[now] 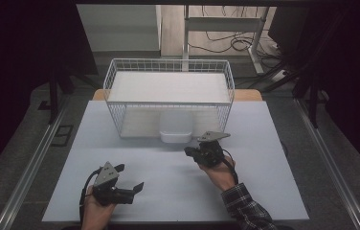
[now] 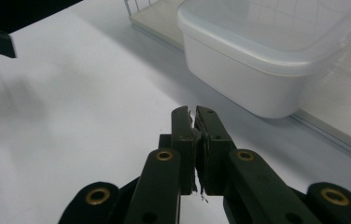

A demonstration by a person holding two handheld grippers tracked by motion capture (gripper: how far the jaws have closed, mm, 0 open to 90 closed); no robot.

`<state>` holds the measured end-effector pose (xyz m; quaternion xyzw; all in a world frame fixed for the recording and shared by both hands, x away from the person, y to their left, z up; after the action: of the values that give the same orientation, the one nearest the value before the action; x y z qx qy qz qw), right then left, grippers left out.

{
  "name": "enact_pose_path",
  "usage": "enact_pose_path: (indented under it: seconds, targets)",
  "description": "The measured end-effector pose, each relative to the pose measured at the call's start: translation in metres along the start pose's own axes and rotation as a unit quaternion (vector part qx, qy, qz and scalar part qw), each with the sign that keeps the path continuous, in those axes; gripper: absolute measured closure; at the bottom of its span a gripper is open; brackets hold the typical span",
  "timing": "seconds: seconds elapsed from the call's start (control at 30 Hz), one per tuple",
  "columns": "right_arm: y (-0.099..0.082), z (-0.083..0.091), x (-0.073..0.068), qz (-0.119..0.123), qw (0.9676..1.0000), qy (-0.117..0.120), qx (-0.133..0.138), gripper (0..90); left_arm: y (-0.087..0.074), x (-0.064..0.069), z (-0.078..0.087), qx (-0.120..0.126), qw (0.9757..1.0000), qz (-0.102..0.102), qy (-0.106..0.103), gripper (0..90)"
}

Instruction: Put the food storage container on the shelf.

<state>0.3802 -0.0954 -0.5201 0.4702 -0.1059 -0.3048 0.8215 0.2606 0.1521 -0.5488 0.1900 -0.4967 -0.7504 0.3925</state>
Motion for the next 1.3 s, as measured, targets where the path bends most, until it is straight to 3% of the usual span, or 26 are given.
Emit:
enact_pose_path:
  seconds: [0.27,0.47,0.7,1.0,1.3]
  targets:
    - [0.003,-0.035,0.009,0.002,0.9999,-0.010,-0.008,86.0,-0.005,0.002,0.000,-0.007,0.9996,-0.026,0.007,3.7]
    - [0.010,-0.052,0.014,0.002,0.9998,-0.018,-0.008,86.4,-0.009,0.004,-0.004,-0.023,0.9993,-0.028,0.001,3.6]
    - [0.017,-0.060,0.021,0.009,0.9996,-0.027,-0.007,87.1,-0.008,0.004,-0.004,-0.018,0.9995,-0.024,-0.003,3.6]
    - [0.025,-0.071,0.030,0.012,0.9991,-0.039,-0.006,87.1,-0.008,0.004,-0.004,-0.014,0.9993,-0.035,-0.002,3.1]
    - [0.031,-0.081,0.039,0.008,0.9985,-0.053,-0.011,87.2,-0.007,0.004,-0.004,-0.009,0.9995,-0.028,-0.007,2.6]
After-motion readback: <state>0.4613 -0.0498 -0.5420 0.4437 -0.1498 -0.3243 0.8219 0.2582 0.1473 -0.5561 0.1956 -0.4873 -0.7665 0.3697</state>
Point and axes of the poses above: each handheld gripper's, and its own axes: z roughly backward along the jaws, y roughly out of its top, x roughly to its right, the point moved 6 cm from there along -z, roughly forward along the jaws, and after that the axes turned 4 degrees about x, right-handed, at the moved point
